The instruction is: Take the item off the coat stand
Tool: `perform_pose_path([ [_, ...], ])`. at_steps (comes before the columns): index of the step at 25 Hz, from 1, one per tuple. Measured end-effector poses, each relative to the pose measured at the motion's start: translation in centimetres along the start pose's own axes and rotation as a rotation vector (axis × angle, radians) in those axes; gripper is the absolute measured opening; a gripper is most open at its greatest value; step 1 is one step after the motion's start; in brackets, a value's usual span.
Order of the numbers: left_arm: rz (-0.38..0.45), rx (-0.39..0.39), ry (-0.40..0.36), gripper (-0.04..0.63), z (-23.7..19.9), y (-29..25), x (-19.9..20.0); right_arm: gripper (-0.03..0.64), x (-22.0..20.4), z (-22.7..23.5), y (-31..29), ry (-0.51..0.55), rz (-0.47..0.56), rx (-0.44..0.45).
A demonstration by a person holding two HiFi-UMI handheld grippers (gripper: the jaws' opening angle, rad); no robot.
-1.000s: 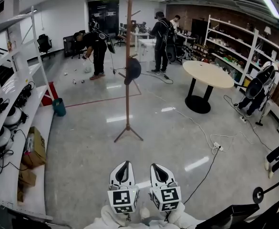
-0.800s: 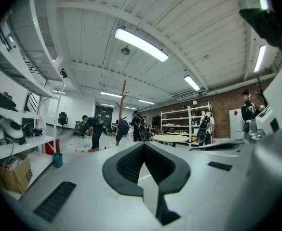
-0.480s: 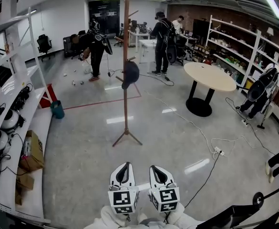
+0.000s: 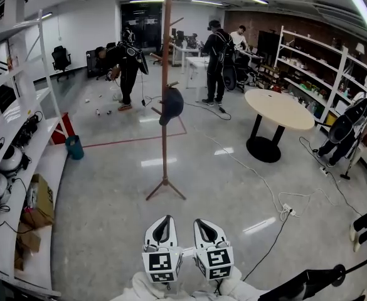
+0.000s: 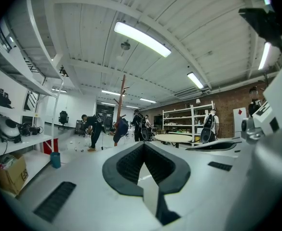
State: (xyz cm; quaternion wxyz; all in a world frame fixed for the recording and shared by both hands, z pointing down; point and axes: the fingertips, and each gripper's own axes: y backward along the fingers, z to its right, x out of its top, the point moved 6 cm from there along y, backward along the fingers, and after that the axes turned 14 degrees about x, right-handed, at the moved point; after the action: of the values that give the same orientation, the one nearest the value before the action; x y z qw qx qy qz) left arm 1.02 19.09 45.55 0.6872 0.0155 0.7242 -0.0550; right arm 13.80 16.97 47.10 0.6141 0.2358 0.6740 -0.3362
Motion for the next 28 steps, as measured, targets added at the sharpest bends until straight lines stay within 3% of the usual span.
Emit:
perform_pose_path([
  [28,-0.034,0.009,-0.008,0.000,-1.6,-10.1,-0.7,0.011,0.7,6.2,-8.2,0.001,0.036,-0.049],
])
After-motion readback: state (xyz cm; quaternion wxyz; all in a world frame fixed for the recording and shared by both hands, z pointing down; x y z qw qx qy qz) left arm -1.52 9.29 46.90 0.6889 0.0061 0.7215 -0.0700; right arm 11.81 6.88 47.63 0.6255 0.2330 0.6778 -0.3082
